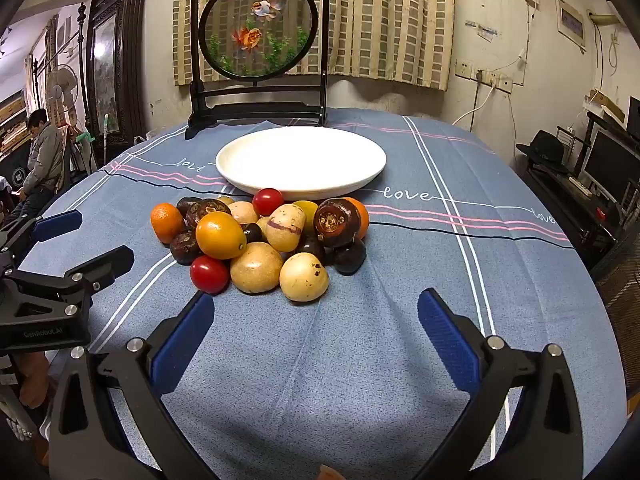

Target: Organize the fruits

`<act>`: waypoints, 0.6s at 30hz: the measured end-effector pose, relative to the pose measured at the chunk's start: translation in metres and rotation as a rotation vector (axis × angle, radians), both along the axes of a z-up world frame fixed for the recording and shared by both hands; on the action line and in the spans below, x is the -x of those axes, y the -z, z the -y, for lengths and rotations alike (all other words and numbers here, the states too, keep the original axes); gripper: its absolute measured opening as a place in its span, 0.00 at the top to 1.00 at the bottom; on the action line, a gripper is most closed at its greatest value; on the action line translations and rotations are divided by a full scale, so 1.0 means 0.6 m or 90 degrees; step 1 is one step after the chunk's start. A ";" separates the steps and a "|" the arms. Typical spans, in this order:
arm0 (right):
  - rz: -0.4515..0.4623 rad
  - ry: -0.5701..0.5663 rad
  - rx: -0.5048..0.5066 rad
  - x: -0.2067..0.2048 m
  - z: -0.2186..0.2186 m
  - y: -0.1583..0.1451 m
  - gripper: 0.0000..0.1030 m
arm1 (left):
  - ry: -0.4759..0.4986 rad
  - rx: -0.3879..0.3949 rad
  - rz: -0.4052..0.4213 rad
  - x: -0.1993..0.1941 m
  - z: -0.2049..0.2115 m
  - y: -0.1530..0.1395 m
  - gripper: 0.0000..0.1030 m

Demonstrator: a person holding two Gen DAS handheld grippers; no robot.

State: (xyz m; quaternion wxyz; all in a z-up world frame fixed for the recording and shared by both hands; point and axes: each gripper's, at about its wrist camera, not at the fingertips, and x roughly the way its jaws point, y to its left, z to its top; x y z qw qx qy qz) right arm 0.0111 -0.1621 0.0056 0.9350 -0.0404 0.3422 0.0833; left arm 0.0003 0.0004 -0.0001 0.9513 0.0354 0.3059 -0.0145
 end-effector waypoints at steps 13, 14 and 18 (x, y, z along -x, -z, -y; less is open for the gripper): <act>-0.004 0.000 0.001 -0.001 -0.001 0.002 0.01 | 0.001 0.001 -0.001 -0.001 0.000 0.000 0.02; -0.004 0.000 0.000 -0.001 -0.001 0.002 0.01 | 0.001 0.001 -0.001 -0.001 0.001 0.000 0.02; -0.004 -0.001 0.000 -0.001 -0.001 0.003 0.01 | 0.000 0.001 -0.002 -0.002 0.001 0.000 0.02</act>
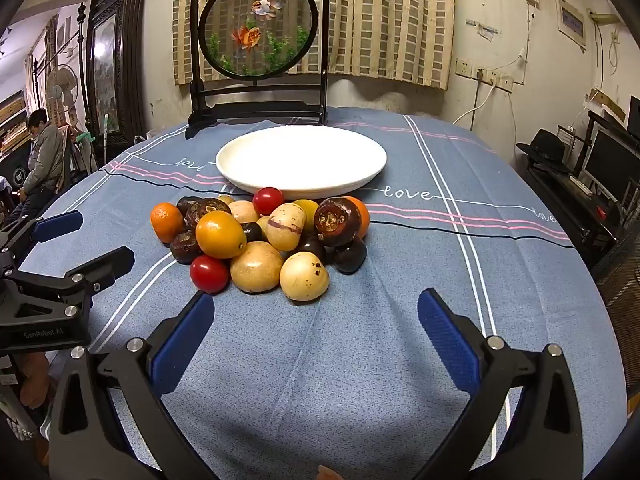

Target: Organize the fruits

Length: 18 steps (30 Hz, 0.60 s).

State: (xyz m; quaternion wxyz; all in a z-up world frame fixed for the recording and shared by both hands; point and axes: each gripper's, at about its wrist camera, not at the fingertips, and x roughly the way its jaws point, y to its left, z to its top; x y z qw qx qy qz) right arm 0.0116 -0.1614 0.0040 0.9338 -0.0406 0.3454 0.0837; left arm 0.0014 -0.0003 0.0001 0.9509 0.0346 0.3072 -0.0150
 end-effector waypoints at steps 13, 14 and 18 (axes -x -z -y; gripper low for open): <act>-0.001 0.000 0.000 0.000 0.000 0.000 0.01 | 0.001 0.000 0.000 0.000 0.001 0.001 0.02; -0.001 0.000 0.000 0.000 0.000 0.001 0.01 | 0.001 0.000 0.000 0.000 0.001 0.001 0.02; -0.001 0.000 0.000 0.000 -0.001 0.001 0.01 | 0.001 0.000 -0.001 0.000 0.001 0.001 0.02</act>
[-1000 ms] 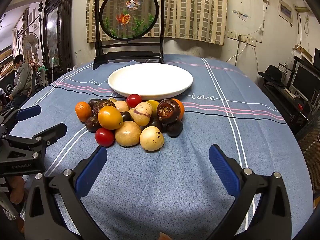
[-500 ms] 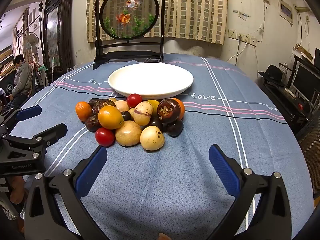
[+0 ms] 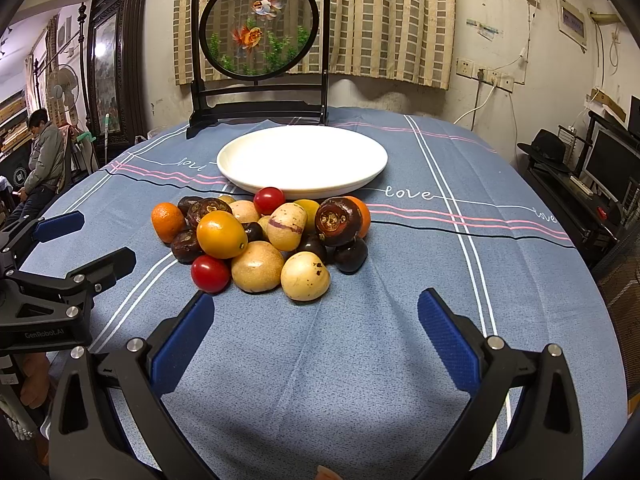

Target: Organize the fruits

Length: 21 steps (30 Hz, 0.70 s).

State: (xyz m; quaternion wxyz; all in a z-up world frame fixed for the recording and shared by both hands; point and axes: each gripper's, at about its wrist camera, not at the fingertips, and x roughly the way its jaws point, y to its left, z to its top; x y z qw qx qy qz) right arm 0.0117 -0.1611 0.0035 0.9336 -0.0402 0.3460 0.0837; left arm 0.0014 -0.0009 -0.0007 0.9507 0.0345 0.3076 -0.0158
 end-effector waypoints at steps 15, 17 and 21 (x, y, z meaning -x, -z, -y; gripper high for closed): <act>0.000 0.000 0.000 0.000 0.000 0.000 0.01 | 0.000 0.000 -0.001 0.000 0.002 0.005 0.02; 0.000 0.000 0.000 0.000 0.000 0.000 0.01 | 0.000 0.001 -0.001 0.000 0.001 0.004 0.02; 0.000 0.000 0.000 0.000 0.000 0.001 0.01 | 0.000 0.001 -0.001 0.000 0.001 0.004 0.02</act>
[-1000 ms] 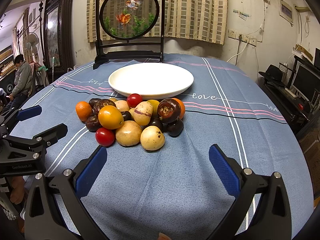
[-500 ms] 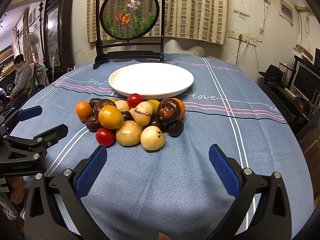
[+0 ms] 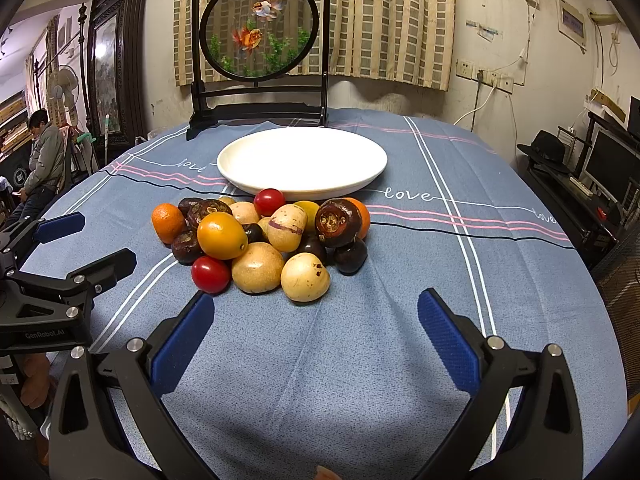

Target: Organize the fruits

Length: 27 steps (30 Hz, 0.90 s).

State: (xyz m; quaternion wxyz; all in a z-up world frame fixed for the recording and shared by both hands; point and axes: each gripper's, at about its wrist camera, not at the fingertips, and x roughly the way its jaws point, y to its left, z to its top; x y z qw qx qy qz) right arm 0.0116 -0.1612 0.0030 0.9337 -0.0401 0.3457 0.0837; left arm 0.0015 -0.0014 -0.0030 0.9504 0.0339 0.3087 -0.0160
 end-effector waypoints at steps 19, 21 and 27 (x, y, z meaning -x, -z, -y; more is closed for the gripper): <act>0.001 -0.001 0.000 0.000 0.000 0.003 0.01 | 0.001 0.001 -0.001 -0.002 0.006 0.005 0.02; 0.000 -0.001 0.000 0.000 0.000 0.003 0.01 | 0.001 0.001 -0.001 -0.001 0.005 0.005 0.02; 0.001 -0.001 0.000 0.000 0.001 0.004 0.01 | 0.001 0.002 -0.002 -0.002 0.005 0.005 0.02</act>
